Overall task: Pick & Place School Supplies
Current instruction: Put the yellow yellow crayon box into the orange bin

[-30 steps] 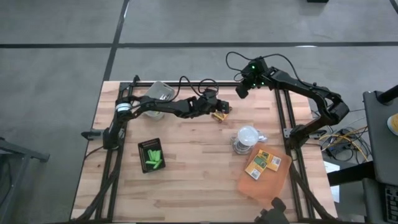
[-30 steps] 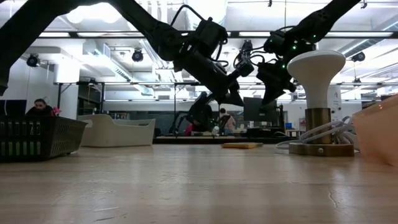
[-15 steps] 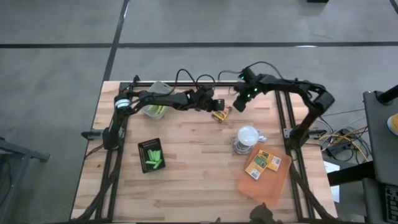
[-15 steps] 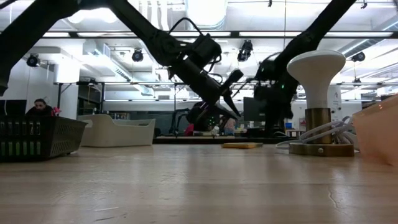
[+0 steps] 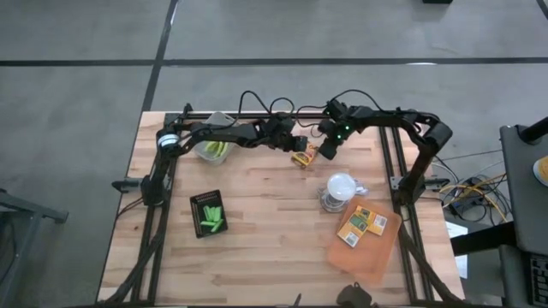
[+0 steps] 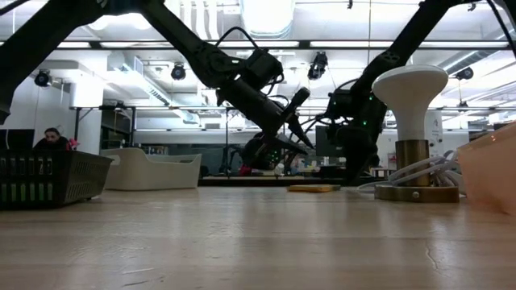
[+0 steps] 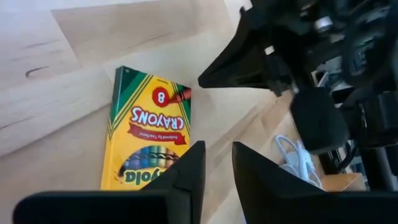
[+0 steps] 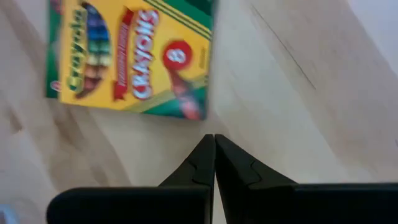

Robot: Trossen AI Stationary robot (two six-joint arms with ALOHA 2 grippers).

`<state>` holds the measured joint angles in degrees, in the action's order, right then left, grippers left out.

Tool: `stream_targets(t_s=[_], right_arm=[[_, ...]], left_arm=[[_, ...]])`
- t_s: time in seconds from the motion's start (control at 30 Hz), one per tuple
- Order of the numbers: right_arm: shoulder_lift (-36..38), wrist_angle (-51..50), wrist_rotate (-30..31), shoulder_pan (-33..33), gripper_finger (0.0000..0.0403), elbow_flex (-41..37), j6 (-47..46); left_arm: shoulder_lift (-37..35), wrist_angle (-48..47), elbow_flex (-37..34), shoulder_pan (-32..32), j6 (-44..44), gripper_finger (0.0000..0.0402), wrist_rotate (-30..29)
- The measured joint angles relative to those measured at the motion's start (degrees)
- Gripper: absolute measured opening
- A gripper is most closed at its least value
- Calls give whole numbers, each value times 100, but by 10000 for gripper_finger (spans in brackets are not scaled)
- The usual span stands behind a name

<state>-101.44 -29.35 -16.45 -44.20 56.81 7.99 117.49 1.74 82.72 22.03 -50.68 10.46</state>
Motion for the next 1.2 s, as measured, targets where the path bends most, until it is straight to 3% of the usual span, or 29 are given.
stream_targets(t_s=[0.23,0.57,0.73,1.0,1.2], right_arm=[[177,22,-9,-8,8,8,-15],[182,15,-7,-5,8,8,-13],[182,14,-7,-5,8,8,-26],[182,16,-34,-5,8,8,-31],[182,160,-801,-5,8,8,-35]], left_arm=[[0,35,0,3,-740,81,-52],[0,20,-26,11,-523,84,-46],[0,33,-26,10,-102,114,13],[0,36,-24,12,50,196,105],[0,31,-31,12,-502,217,192]])
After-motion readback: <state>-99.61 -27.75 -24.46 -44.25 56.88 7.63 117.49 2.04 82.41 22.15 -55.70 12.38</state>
